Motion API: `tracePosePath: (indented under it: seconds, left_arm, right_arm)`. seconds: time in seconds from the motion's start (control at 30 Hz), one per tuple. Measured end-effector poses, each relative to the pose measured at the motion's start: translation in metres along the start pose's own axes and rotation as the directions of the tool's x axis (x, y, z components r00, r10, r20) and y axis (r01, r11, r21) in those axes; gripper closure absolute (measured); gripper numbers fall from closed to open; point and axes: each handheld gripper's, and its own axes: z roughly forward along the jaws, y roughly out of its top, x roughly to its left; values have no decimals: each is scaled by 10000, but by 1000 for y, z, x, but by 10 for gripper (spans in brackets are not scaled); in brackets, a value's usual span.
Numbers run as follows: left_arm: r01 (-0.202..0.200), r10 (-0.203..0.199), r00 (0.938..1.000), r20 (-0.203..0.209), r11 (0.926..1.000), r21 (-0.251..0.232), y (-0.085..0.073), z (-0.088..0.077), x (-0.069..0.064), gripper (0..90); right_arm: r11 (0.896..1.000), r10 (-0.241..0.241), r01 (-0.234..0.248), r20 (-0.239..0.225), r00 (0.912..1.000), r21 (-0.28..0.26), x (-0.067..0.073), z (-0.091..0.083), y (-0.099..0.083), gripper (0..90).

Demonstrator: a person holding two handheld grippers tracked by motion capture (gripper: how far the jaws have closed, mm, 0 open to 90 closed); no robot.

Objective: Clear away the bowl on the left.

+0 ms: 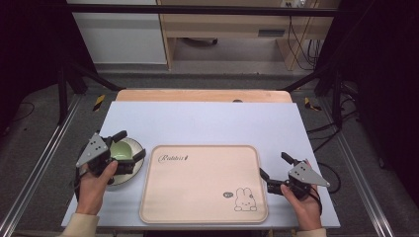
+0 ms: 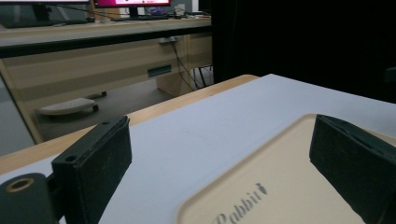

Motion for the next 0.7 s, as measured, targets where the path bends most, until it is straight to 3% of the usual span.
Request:
tracePosePath:
  seconds: [0.03,0.13,0.33,0.57,0.7]
  left_arm:
    - [-137,138,9999,-97,9999,74,1,1,3,55]
    - [206,-207,9994,-281,9998,-21,-1,3,13,55]
    - [316,-288,9954,-909,9991,296,-4,-5,27,57]
    - [553,-422,9833,-1768,9960,698,-8,-18,42,60]
    - [762,-609,9780,-1998,9946,698,-10,-24,48,61]
  right_arm:
    - [10000,-31,31,-21,10000,-19,0,0,0,70]
    - [10000,-20,20,-27,10000,-5,1,-1,0,70]
    - [10000,-64,64,-52,10000,-77,2,-1,1,70]
    - [9999,-105,105,-29,9999,-29,2,-1,1,70]
    - [9999,-118,118,-24,9999,-51,2,-1,2,70]
